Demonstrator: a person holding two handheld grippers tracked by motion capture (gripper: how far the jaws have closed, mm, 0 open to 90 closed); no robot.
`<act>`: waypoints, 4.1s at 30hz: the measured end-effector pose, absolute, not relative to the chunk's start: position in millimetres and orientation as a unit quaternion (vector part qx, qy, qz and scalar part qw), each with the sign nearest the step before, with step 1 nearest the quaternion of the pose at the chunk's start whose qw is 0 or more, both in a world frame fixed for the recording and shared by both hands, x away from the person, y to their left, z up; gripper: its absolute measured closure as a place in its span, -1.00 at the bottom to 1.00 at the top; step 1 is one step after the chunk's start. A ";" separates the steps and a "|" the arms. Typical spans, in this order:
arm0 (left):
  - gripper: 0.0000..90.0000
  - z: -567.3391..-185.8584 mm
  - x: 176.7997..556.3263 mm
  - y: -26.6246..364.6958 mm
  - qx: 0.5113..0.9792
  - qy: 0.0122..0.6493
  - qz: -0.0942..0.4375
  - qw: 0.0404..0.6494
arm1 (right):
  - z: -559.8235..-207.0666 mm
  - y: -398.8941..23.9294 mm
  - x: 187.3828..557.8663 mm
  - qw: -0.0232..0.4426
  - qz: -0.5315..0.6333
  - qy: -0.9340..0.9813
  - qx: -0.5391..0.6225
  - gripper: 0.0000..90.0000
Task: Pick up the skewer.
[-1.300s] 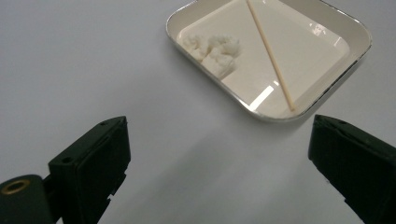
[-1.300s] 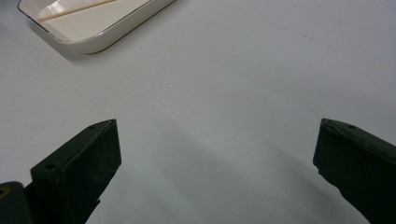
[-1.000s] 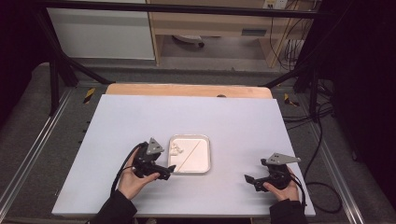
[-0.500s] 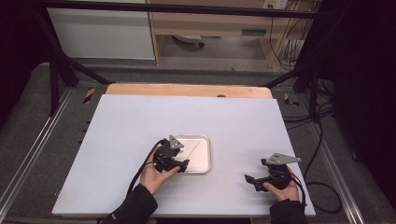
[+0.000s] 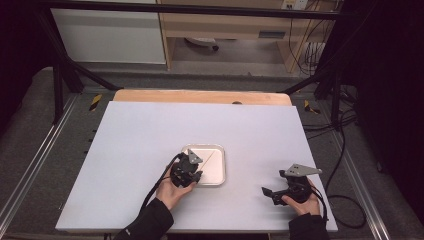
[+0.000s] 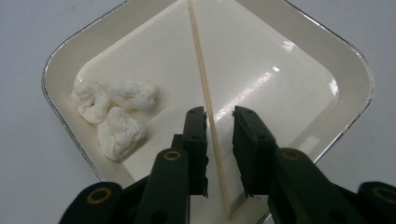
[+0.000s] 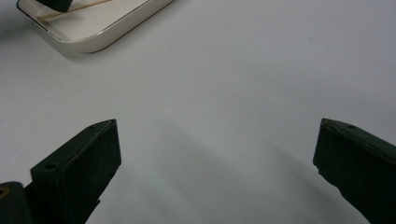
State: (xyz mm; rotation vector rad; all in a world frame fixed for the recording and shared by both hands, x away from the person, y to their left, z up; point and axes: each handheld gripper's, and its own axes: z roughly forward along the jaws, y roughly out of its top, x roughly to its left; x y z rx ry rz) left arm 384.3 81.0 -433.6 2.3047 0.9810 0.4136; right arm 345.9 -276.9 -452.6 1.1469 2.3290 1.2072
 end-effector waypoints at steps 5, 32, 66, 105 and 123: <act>0.78 -435.7 383.7 80.3 0.871 0.366 0.159 0.284 | -452.6 -276.7 345.9 0.139 0.417 0.806 0.396 -0.97; 0.99 -423.5 376.3 94.1 0.848 0.369 0.163 0.345 | -449.5 -268.7 345.3 0.140 0.418 0.807 0.392 -0.97; 0.99 -386.6 350.8 104.7 0.879 0.300 0.143 0.343 | -415.7 -165.8 340.3 0.146 0.444 0.817 0.337 -0.69; 0.99 -369.8 343.2 62.3 0.943 0.190 0.071 0.264 | -421.4 -124.4 321.6 0.404 0.183 0.882 -0.160 0.49; 0.99 -371.5 344.9 65.8 0.946 0.177 0.058 0.265 | -418.8 -124.8 318.1 0.409 0.159 0.875 -0.206 0.97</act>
